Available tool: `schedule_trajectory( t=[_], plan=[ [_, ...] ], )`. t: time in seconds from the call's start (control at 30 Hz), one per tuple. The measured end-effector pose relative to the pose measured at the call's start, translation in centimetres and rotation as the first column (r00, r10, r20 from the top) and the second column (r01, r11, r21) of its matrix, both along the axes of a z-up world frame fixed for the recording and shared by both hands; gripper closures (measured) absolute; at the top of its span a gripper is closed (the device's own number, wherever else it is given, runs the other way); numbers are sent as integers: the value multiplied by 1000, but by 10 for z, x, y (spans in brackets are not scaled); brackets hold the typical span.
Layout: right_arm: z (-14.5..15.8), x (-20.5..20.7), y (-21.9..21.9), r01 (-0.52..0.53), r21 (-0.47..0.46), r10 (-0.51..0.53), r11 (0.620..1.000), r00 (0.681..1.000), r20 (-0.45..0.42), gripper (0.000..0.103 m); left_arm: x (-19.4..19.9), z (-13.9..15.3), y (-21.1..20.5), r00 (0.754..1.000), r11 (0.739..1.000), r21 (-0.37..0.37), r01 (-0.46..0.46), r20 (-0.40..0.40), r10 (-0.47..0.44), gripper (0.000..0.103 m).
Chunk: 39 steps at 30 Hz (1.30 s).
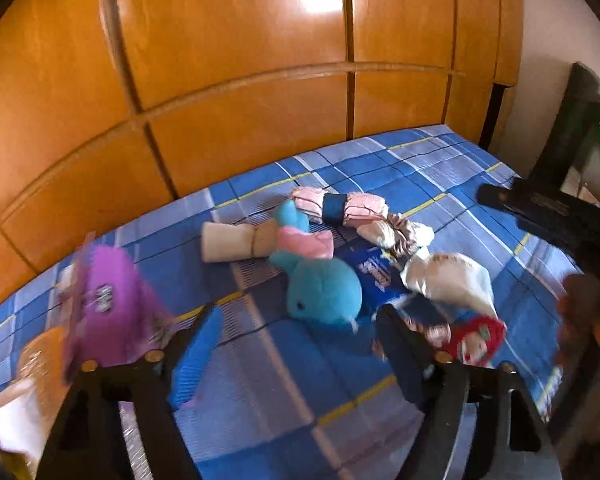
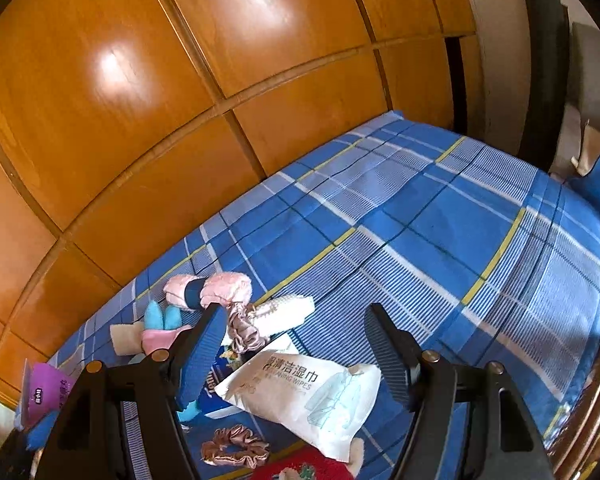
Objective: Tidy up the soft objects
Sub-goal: 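Move both tools back to the pile and grasp the blue plush toy with the left tool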
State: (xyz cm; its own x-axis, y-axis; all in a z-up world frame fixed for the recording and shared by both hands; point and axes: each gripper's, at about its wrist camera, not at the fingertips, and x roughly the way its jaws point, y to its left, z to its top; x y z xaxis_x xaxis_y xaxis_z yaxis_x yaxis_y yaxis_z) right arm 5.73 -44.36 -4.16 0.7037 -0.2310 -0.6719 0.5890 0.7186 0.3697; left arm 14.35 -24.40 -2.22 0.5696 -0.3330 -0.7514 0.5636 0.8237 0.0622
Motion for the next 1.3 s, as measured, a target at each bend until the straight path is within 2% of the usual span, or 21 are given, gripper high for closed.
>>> schedule_trajectory(
  t=[0.27,0.3,0.33,0.37,0.6,0.67,0.8,0.87,0.93,1.07,1.13,1.2,1.3],
  plan=[
    [-4,3,1,-40,45,39,998,999,10,31,52,-47,-40,997,997,78,-29,-76,35,22],
    [-4,3,1,-42,48,42,998,999,11,30,58,-53,-42,995,996,78,-31,-95,39,25],
    [-5,4,1,-45,49,44,998,999,12,31,61,-56,-42,993,998,60,-20,-118,27,33],
    [-5,4,1,-49,53,48,997,999,13,31,63,-59,-43,987,1000,11,15,-163,-13,60],
    [-7,8,6,-88,62,87,994,996,5,31,22,-47,-11,983,995,-63,76,-165,-85,64],
    [-7,12,11,-121,55,121,991,993,-3,31,7,-46,2,982,994,-72,87,-161,-98,64],
    [-7,26,33,-238,18,238,971,970,-43,40,-36,-50,41,982,993,-58,99,-156,-107,64],
    [-7,37,50,-333,6,333,943,941,-69,43,-50,-53,58,983,993,-66,99,-150,-108,64],
    [-6,52,69,-442,-10,438,897,893,-103,43,-64,-55,75,982,992,-68,109,-144,-118,64],
    [1,89,114,-645,-109,622,756,760,-185,43,-74,-67,101,978,990,-92,107,-170,-121,65],
    [-3,114,134,-702,-178,654,690,709,-263,43,-71,-70,107,975,989,-120,85,-194,-107,66],
    [-9,137,147,-732,-222,655,644,677,-334,43,-68,-70,110,973,986,-150,71,-209,-102,66],
    [-21,169,164,-797,-248,677,551,601,-426,42,-66,-68,111,971,983,-169,70,-215,-106,66]
  ],
)
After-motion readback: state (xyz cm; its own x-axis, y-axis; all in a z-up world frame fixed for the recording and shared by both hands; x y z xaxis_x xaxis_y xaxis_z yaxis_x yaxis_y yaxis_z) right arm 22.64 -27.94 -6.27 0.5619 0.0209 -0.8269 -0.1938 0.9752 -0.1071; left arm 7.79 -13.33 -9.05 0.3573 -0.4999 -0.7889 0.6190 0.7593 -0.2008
